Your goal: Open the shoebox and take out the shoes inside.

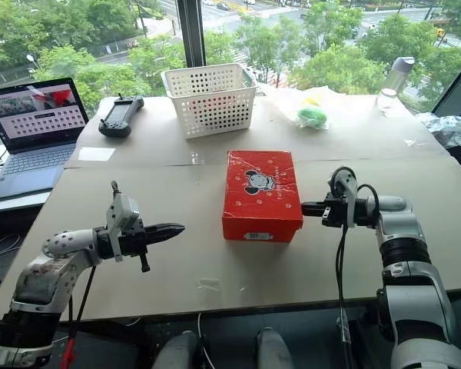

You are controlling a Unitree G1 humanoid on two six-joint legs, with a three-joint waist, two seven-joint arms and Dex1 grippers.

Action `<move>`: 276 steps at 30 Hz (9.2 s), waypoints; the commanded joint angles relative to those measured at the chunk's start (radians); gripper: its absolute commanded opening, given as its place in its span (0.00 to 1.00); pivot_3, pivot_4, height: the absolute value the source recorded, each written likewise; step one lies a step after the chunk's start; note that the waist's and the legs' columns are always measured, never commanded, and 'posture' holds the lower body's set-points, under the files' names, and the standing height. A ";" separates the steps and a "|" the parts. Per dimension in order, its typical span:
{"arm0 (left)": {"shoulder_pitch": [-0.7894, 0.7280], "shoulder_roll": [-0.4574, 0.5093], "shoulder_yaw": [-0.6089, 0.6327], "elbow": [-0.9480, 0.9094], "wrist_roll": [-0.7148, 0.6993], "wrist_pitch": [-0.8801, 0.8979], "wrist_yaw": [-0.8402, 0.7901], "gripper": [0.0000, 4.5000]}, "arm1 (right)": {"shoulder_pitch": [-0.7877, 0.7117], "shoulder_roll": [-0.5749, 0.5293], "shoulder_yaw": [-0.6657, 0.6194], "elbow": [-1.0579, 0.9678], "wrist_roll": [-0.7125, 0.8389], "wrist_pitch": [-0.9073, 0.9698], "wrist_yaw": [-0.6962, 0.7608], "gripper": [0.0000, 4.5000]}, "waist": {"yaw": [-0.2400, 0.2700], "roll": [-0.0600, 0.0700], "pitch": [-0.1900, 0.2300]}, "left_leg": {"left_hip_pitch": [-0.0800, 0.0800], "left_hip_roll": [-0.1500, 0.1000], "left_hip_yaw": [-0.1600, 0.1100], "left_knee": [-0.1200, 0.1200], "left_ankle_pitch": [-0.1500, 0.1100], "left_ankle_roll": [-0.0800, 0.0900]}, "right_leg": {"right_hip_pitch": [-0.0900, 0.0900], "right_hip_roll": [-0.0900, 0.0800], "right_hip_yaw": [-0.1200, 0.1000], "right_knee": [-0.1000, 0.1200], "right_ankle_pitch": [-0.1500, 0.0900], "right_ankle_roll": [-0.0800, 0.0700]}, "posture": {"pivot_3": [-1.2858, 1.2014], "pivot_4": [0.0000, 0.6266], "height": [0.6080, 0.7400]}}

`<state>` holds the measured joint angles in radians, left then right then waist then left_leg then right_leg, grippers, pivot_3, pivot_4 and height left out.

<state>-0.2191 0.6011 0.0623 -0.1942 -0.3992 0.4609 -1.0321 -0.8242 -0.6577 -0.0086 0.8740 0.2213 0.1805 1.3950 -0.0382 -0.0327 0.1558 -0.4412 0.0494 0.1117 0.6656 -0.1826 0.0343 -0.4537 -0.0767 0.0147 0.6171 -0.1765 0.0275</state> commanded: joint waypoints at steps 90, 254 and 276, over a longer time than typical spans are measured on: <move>-0.569 0.033 -0.097 0.655 0.049 -0.220 -0.352 0.00 | -0.292 0.169 0.287 -0.208 -0.164 0.777 -0.464 0.99 | 0.002 0.001 0.001 | -0.002 0.000 0.002 -0.002 0.000 -0.004 | -0.005 0.001 -0.004 0.012 -0.006 -0.001 | 0.52 0.24 0.95; -0.491 0.029 -0.074 0.546 0.068 -0.170 -0.265 0.00 | -0.061 0.220 -0.012 -0.868 0.599 1.377 -1.336 0.99 | 0.015 0.004 0.004 | -0.003 -0.001 -0.002 -0.004 0.001 -0.001 | -0.005 0.001 -0.003 0.009 -0.005 0.002 | 0.52 0.24 0.95; -0.503 0.028 -0.079 0.558 0.072 -0.170 -0.269 0.00 | -0.082 0.240 -0.012 -0.908 0.388 1.288 -1.189 0.30 | 0.005 0.004 0.004 | -0.004 -0.001 -0.001 -0.004 0.001 -0.001 | -0.005 0.001 -0.003 0.009 -0.005 0.002 | 0.52 0.24 0.95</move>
<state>-0.7060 0.6219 -0.0300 0.3816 -0.3169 0.2902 -1.3003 -0.8669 -0.4031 -0.0074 0.0311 0.6108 1.5009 0.1862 -0.0328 -0.0287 0.1594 -0.4448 0.0486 0.1103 0.6620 -0.1821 0.0330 -0.4585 -0.0761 0.0116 0.6260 -0.1815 0.0294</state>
